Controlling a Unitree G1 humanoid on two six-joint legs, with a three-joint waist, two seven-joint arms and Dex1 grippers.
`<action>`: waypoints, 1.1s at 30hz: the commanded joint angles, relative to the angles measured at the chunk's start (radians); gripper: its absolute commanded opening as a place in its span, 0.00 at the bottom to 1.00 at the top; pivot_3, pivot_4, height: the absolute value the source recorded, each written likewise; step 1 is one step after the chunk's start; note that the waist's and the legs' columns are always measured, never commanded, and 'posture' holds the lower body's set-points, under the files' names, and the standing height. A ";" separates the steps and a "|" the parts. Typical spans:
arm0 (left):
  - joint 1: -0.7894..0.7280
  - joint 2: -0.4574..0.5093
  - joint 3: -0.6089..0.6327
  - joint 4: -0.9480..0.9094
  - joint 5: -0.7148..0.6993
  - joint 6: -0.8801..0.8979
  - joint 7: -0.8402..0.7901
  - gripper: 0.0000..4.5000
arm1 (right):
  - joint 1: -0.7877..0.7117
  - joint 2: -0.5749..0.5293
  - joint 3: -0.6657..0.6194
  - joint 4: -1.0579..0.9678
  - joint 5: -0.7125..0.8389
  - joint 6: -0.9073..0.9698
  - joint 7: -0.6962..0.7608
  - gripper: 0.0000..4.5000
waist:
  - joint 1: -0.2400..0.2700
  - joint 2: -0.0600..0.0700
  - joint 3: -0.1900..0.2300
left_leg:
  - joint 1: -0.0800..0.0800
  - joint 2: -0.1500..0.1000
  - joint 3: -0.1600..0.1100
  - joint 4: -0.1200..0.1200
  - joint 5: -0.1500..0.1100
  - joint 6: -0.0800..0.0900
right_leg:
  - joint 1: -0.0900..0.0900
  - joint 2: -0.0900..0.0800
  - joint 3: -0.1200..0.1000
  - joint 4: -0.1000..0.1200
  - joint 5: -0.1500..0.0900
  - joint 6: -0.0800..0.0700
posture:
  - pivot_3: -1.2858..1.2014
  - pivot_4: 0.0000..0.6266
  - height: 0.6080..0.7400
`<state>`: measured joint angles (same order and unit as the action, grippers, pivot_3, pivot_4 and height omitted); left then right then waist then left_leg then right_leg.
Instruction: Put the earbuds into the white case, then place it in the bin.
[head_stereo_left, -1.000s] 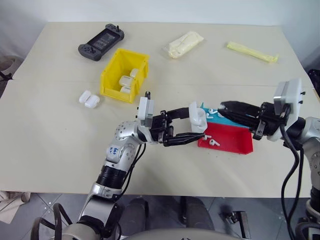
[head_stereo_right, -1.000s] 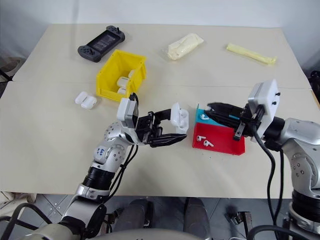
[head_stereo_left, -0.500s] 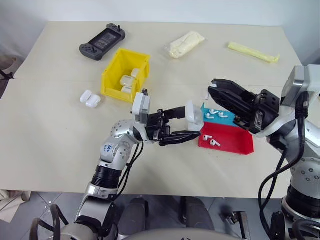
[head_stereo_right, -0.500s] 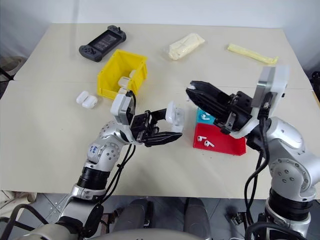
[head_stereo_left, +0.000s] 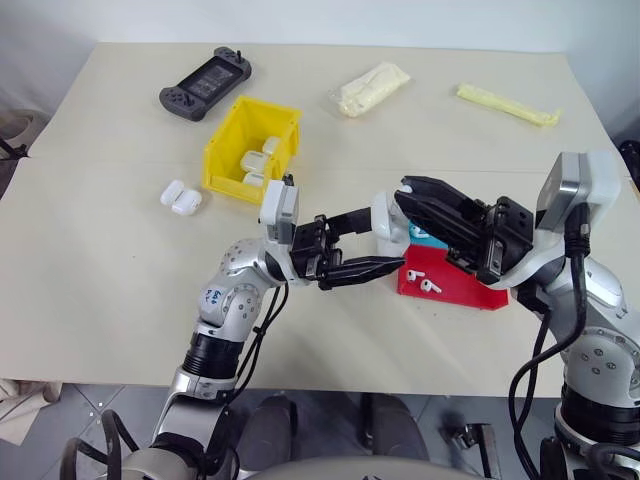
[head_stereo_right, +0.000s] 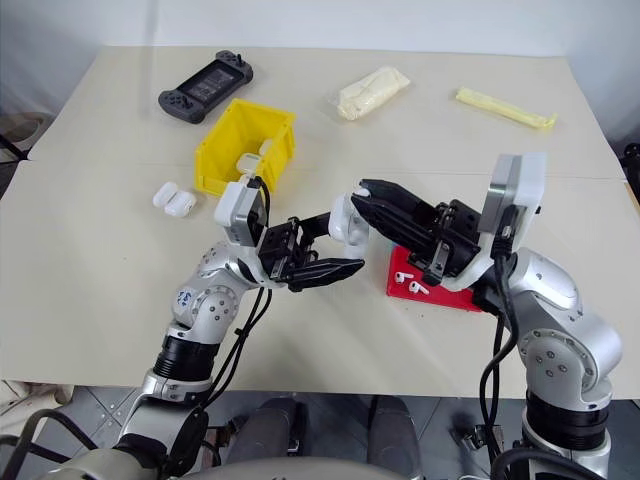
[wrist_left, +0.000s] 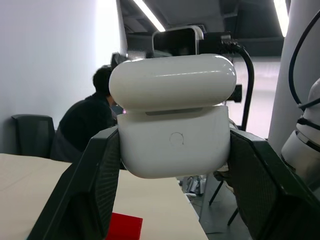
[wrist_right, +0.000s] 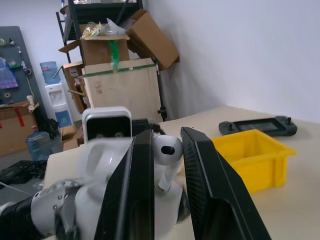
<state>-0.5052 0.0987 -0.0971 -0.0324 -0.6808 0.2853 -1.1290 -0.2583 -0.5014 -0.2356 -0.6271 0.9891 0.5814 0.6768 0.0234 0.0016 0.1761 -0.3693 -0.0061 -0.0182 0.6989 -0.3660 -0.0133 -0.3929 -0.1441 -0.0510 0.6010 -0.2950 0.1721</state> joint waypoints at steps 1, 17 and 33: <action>-0.014 -0.007 0.008 -0.034 -0.022 -0.009 -0.003 0.62 | 0.010 -0.009 -0.003 -0.032 0.004 -0.035 0.006 0.13 | 0.000 0.000 0.000 | 0.000 0.000 0.000 0.000 0.000 0.000 | 0.000 0.000 0.000 0.000 0.000 0.000 | 0.52 0.24 1.00; -0.022 0.001 0.000 -0.014 0.014 -0.056 -0.051 0.62 | 0.057 -0.073 0.035 -0.021 -0.041 -0.080 0.068 0.13 | 0.001 0.000 0.000 | 0.000 0.000 0.000 0.000 0.000 0.000 | 0.000 0.000 0.000 0.000 0.000 0.000 | 0.52 0.24 1.00; 0.043 0.116 0.006 0.168 0.163 -0.387 -0.227 0.62 | 0.465 -0.355 -0.329 0.268 -0.290 -0.289 0.356 0.92 | 0.008 0.000 0.000 | 0.000 -0.001 0.002 -0.001 -0.001 0.002 | 0.001 0.000 0.000 -0.004 0.000 0.000 | 0.52 0.24 1.00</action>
<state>-0.4578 0.2212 -0.0882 0.1413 -0.5203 -0.0609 -1.3382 0.1807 -0.8426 -0.5263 -0.4189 0.8044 0.4067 0.9494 0.0318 0.0012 0.1764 -0.3697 -0.0067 -0.0164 0.6978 -0.3671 -0.0107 -0.3910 -0.1441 -0.0509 0.5960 -0.2944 0.1731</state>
